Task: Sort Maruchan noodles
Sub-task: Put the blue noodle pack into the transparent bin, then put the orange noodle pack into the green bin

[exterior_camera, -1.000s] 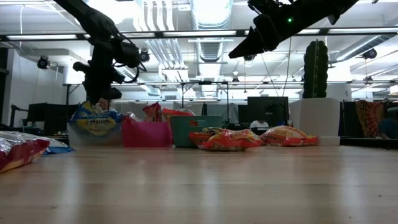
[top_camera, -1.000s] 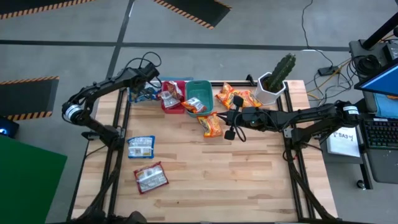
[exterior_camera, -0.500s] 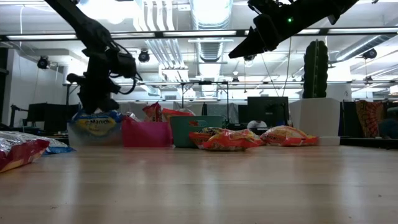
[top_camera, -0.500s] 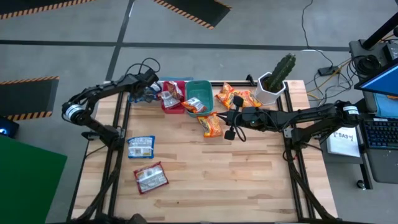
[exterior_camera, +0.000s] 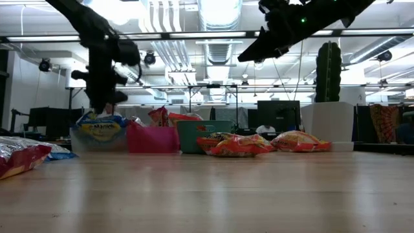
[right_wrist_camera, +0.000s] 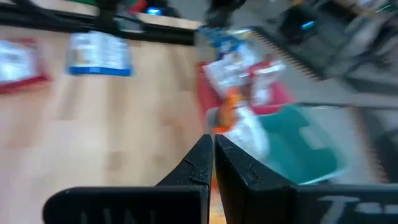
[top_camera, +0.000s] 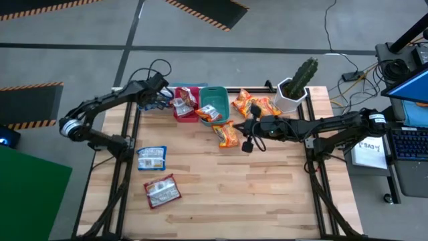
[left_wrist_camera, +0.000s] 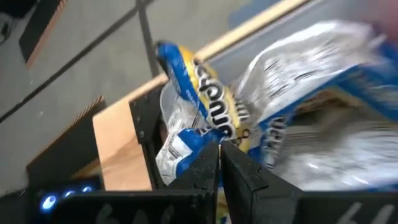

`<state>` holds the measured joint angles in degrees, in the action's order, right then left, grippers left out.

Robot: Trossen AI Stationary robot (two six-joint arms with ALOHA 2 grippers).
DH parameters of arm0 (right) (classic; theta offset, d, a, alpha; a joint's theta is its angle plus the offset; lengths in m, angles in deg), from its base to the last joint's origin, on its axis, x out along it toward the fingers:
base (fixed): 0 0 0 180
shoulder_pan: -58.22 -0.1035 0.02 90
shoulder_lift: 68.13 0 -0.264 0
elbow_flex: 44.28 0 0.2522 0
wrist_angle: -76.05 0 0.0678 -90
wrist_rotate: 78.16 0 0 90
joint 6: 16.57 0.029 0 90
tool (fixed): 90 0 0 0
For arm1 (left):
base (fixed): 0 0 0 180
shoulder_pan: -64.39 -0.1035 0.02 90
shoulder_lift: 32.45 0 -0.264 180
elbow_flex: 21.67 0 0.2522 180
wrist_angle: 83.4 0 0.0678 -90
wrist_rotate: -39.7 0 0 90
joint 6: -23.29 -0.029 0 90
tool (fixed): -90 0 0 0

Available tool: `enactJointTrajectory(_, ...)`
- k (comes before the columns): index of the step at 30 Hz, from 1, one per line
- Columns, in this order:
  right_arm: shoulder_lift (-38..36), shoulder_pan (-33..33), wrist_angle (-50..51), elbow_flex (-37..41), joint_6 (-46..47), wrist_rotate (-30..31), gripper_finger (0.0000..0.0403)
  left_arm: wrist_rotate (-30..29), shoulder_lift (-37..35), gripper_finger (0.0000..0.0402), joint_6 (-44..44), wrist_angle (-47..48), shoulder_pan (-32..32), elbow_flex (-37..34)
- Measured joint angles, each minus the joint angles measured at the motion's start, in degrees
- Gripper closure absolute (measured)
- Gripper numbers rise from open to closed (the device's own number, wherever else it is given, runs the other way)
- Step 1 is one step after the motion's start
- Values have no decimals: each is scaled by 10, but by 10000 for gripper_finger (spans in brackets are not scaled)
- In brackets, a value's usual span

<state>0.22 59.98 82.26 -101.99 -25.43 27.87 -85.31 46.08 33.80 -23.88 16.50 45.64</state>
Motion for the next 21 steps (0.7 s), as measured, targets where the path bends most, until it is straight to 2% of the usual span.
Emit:
enactJointTrajectory(4, 0, -5, -13, 17, 61, -68, 394, 30, -70, 401, -13, -12, 49, -3)
enactJointTrajectory(8, 0, -11, -70, 58, 104, -75, 394, 87, -146, 401, -65, -84, 129, -24)
enactJointTrajectory(11, 0, -10, -118, 90, 126, -75, 394, 170, -197, 401, -110, -177, 198, -64)
enactJointTrajectory(17, 0, -2, -211, 144, 133, -75, 394, 419, -268, 402, -196, -428, 303, -189)
enactJointTrajectory(19, 0, -3, -247, 159, 119, -75, 394, 459, -277, 402, -204, -516, 325, -231)
enactJointTrajectory(21, -1, -2, -271, 169, 109, -75, 394, 469, -282, 401, -205, -581, 340, -264)
